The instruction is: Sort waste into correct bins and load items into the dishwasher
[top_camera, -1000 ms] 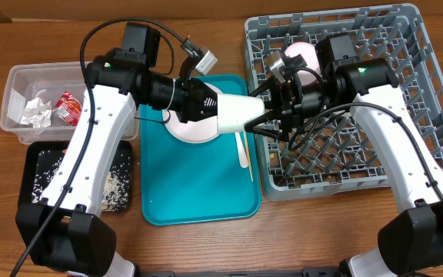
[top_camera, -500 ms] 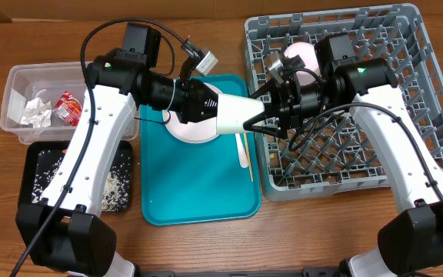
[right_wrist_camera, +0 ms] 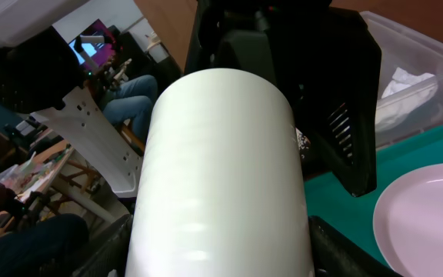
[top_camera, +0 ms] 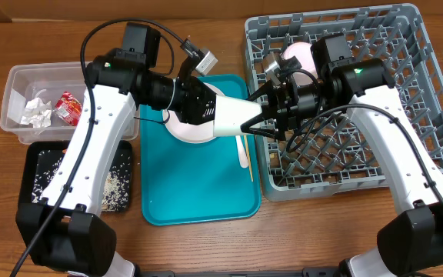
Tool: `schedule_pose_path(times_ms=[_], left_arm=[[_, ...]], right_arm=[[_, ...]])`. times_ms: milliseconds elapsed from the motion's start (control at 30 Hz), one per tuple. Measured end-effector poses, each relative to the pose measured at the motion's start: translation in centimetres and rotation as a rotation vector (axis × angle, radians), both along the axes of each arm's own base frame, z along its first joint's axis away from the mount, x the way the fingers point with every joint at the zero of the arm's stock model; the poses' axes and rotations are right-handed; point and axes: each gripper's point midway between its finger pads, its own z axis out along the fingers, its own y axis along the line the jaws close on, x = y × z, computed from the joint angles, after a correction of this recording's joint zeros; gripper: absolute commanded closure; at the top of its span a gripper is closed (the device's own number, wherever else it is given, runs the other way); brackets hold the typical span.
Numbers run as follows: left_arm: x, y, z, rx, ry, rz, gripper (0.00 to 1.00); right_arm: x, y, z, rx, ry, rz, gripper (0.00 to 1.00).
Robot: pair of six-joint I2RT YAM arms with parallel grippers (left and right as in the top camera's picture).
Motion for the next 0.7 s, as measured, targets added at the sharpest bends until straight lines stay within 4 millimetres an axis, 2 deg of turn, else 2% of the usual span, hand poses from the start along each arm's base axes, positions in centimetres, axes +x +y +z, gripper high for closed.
schedule_pose_path(times_ms=[233, 700], left_arm=[[0.1, 0.8, -0.1, 0.003, 0.025, 0.023, 0.56], [1.2, 2.4, -0.7, 0.041, 0.015, 0.075, 0.56]], right_arm=[[0.1, -0.1, -0.2, -0.010, -0.002, -0.005, 0.54], [1.8, -1.9, -0.7, -0.052, 0.042, -0.089, 0.54]])
